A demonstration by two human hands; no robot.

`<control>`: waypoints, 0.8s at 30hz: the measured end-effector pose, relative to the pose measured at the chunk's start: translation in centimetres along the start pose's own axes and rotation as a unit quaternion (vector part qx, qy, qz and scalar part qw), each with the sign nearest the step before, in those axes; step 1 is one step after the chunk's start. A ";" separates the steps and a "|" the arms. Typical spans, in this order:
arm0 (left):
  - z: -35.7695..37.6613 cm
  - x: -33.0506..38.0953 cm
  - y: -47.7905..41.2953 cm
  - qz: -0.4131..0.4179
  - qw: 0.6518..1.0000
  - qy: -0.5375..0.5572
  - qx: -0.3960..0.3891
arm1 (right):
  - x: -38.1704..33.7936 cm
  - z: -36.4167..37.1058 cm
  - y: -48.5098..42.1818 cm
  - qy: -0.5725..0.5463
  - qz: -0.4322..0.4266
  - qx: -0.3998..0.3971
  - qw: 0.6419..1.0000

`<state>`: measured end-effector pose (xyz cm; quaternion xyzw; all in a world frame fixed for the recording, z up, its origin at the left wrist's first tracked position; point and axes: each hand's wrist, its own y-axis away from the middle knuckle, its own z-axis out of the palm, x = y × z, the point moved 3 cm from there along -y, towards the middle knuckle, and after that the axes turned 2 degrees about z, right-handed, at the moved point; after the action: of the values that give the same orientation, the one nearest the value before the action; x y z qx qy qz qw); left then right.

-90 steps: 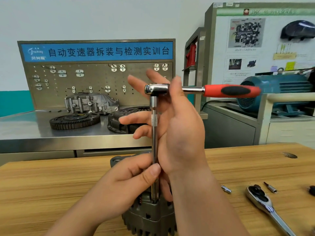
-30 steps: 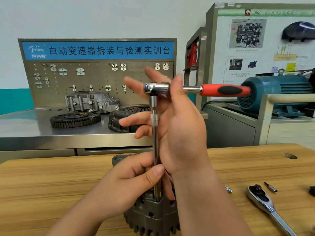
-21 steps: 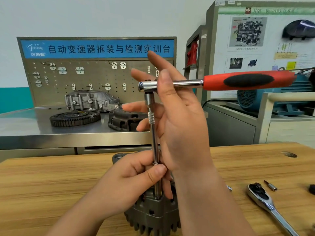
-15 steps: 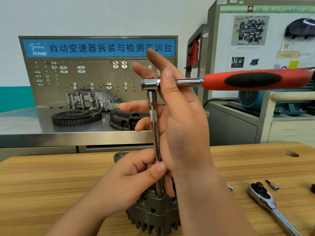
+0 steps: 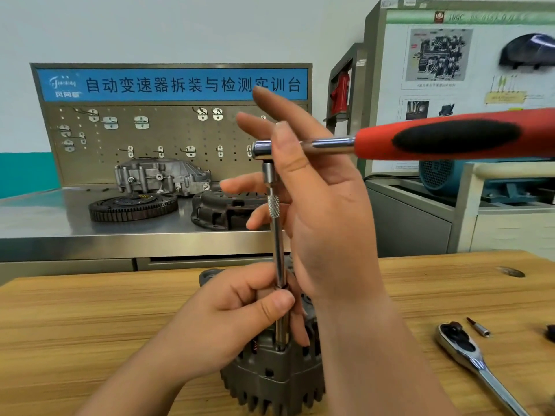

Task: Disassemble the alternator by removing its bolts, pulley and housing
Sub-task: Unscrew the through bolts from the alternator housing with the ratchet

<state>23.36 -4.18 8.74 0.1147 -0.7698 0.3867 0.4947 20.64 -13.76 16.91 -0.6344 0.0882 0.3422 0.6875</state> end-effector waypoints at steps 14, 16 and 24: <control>0.0 -0.1 0.0 -0.001 1.000 0.021 0.003 | 1.3 0.1 0.2 -0.086 0.119 0.008 0.989; 0.0 -0.2 0.0 0.000 1.000 0.016 0.006 | 1.4 0.2 0.2 -0.087 0.123 0.002 0.989; -0.1 -0.2 -0.1 0.012 1.000 -0.005 0.015 | 1.2 0.1 0.1 -0.139 0.163 -0.005 0.977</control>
<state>23.55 -4.22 8.58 0.1147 -0.7676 0.4039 0.4843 21.46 -13.22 16.15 -0.5614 0.0919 0.5349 0.6247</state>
